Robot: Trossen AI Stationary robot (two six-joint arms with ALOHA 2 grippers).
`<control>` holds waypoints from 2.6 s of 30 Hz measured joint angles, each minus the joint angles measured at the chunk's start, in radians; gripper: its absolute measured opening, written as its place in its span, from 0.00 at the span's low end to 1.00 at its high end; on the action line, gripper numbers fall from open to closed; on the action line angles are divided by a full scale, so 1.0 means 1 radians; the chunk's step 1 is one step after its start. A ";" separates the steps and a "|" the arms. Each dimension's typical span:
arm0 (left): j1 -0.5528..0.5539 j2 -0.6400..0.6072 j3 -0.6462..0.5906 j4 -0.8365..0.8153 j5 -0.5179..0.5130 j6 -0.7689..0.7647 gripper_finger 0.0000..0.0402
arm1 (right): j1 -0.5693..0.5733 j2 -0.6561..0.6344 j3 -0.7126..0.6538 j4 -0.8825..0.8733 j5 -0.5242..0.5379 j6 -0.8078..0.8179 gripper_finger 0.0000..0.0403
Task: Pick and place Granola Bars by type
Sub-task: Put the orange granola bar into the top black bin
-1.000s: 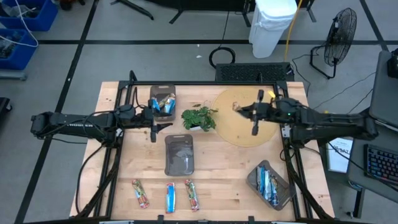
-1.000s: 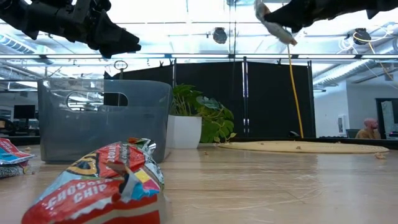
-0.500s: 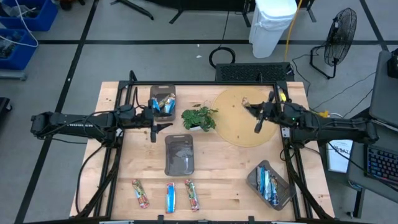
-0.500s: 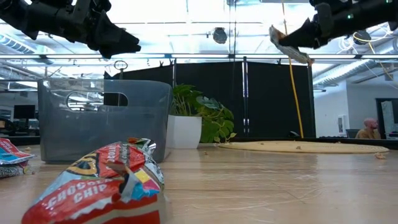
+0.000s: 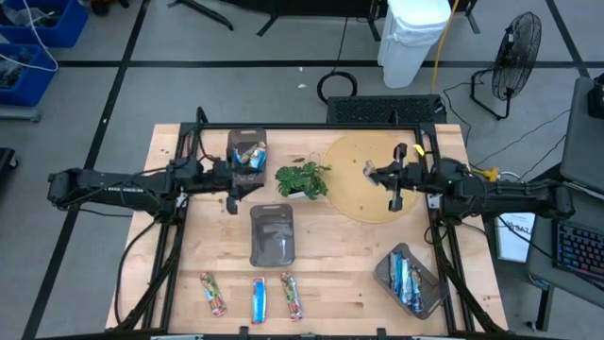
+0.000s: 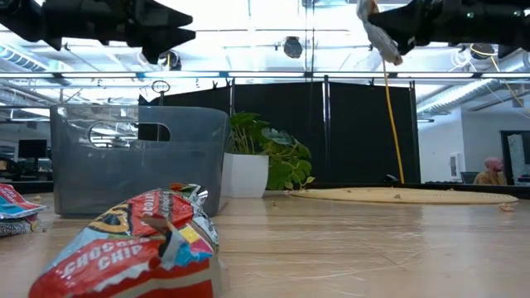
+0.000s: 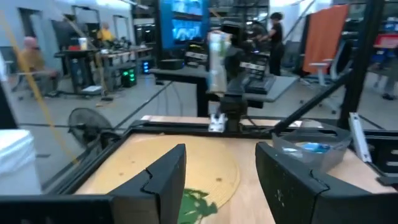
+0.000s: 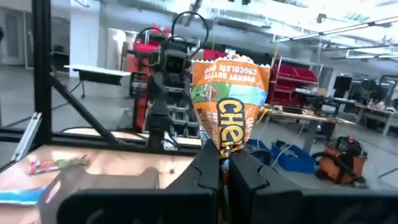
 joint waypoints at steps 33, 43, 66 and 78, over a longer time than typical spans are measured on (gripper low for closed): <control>0.039 0.688 0.462 0.325 0.174 0.121 0.48 | 0.005 0.363 0.078 0.254 -0.080 0.019 0.00; 0.018 0.830 0.608 0.322 0.188 0.119 0.48 | 0.036 0.374 0.078 0.254 -0.080 0.012 0.00; 0.017 0.894 0.718 0.251 0.193 0.117 0.60 | 0.043 0.374 0.078 0.264 -0.078 -0.007 0.00; 0.017 0.895 0.718 0.250 0.193 0.105 0.53 | 0.043 0.374 0.078 0.269 -0.077 -0.011 0.00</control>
